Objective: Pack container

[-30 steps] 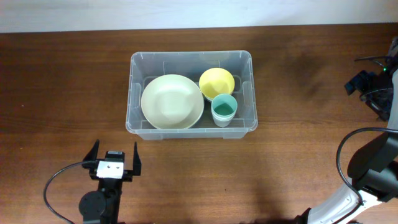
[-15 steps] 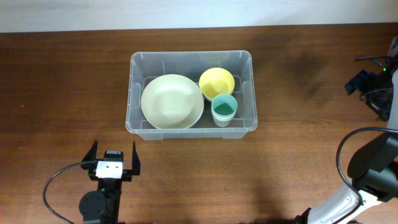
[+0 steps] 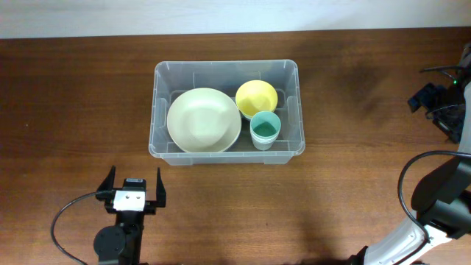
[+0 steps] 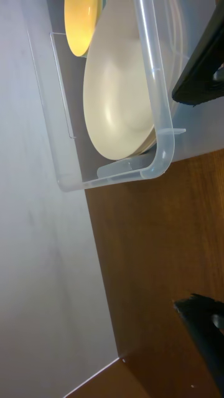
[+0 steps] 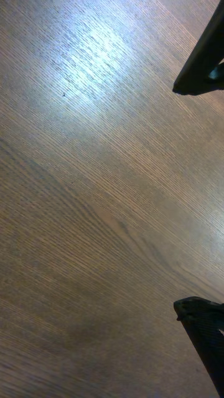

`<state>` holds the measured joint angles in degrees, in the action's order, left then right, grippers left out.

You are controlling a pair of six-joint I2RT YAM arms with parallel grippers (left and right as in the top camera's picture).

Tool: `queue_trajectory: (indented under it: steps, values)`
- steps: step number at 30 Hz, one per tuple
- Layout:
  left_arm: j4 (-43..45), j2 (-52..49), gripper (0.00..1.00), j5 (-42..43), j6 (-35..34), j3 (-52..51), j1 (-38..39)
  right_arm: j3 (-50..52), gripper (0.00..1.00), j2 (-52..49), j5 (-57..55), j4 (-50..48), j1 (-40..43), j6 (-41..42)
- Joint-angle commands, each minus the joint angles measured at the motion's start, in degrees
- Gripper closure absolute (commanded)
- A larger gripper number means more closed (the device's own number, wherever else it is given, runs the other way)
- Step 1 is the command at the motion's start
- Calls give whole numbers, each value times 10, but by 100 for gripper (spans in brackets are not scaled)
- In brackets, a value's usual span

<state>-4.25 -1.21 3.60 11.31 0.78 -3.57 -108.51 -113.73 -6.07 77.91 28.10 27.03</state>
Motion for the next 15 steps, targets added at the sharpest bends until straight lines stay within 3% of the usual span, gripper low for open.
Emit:
queue_trajectory:
  steps: [1,15]
  values:
    - [-3,5,0,-9,-7,-2,-2,0,1,0,-1,0,-1,5]
    - [-3,5,0,-9,-7,-2,-2,2,1,16,-2,-11,-4,5]
